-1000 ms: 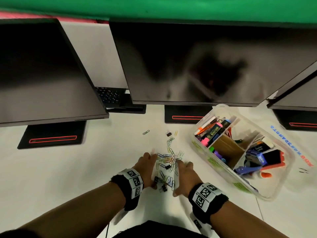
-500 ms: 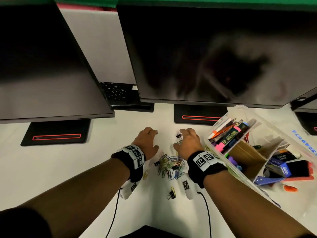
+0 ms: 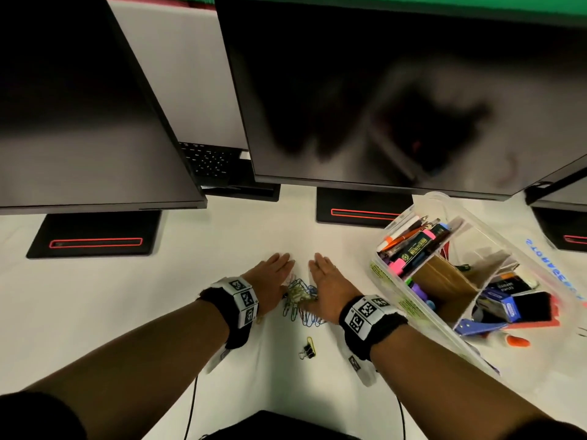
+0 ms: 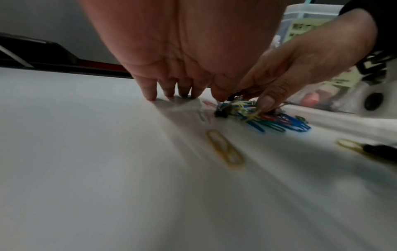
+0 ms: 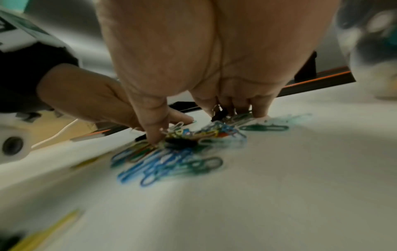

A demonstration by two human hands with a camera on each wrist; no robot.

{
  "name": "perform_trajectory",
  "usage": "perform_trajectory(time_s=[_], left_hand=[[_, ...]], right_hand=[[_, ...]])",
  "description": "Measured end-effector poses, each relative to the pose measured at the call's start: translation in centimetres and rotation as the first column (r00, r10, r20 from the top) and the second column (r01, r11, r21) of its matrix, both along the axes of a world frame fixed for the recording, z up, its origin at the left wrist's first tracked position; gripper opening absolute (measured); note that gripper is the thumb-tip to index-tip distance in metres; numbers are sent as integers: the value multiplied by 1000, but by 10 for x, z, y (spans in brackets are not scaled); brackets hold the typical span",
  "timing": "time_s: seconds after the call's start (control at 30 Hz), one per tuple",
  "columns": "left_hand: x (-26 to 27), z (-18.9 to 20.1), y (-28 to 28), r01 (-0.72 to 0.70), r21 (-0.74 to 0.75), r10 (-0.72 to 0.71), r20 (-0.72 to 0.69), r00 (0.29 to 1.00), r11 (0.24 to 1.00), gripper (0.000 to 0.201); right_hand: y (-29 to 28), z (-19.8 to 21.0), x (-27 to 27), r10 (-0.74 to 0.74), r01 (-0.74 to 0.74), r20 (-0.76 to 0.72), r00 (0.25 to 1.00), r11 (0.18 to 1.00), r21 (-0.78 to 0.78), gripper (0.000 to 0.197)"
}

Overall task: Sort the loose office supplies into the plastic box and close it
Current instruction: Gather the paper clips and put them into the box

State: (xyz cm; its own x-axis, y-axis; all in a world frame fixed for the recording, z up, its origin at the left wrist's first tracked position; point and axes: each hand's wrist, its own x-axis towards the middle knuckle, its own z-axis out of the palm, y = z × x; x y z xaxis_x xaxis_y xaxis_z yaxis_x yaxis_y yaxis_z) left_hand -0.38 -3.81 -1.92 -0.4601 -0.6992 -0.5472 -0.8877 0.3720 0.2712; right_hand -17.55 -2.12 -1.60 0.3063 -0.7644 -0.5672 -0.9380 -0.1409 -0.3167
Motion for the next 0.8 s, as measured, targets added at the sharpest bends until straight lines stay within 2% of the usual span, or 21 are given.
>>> perform_trajectory(time_s=[0.17, 0.3, 0.37, 0.43, 0.5, 0.6, 0.7, 0.8], left_hand=[[4, -11, 37, 41, -17, -41, -22, 999, 999, 59], [4, -8, 55, 3, 24, 0, -115, 993, 1000, 58], [6, 2, 55, -51, 10, 51, -121, 991, 999, 78], [9, 12, 54, -135, -21, 134, -58, 989, 991, 90], [11, 18, 55, -228, -19, 228, 4, 974, 973, 104], [5, 15, 57, -280, 33, 278, 57, 959, 959, 116], [-10, 6, 58, -300, 49, 301, -17, 953, 953, 107], [-27, 0, 56, -330, 41, 332, -141, 933, 943, 84]], right_hand=[[31, 1, -4, 73, -72, 17, 997, 997, -15, 92], [44, 6, -10, 88, -89, 58, 994, 996, 29, 92], [41, 15, -17, 33, -32, 65, 997, 999, -13, 100], [36, 21, -26, -39, 38, -18, 999, 997, -66, 112], [34, 20, -34, -106, 100, -112, 988, 993, -57, 121], [36, 11, -36, -112, 111, -119, 987, 994, -20, 121], [40, 6, -27, -97, 97, -3, 995, 995, -31, 110], [44, 1, -16, -72, 78, 109, 991, 996, -45, 86]])
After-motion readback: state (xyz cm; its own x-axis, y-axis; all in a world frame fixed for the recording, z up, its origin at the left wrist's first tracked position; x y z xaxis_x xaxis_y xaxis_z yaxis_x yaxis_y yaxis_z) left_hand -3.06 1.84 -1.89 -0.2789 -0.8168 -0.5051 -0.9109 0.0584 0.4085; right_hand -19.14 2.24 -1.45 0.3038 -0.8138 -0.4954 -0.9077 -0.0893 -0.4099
